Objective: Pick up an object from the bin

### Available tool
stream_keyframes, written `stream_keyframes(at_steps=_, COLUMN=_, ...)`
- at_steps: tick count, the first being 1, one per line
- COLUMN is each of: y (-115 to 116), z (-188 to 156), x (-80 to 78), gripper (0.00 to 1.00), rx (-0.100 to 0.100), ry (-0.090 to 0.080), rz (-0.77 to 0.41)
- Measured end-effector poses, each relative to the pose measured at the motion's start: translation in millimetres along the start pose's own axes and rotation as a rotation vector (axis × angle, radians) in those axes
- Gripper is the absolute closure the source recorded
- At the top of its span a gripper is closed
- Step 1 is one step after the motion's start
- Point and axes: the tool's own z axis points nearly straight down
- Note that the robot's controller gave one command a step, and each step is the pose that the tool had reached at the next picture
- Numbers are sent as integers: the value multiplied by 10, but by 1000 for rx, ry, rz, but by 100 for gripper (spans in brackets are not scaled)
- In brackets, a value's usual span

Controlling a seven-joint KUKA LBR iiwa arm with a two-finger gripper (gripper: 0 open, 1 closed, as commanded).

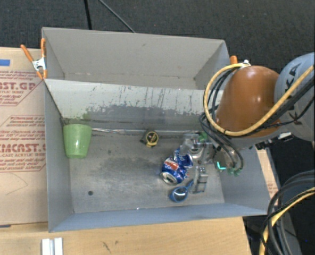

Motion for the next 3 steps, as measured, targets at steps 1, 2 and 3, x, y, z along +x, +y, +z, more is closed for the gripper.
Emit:
stream_keyframes(at_steps=1, y=-109, z=1278, x=-497, gripper=0, rx=0, ry=-6, rz=-19)
stream_keyframes(at_steps=2, y=-106, z=1199, x=-527, gripper=100, rx=0, ry=-16, rz=-20)
stream_keyframes(at_steps=3, y=86, z=-183, x=-564, gripper=100, rx=-1, ry=-17, rz=-14)
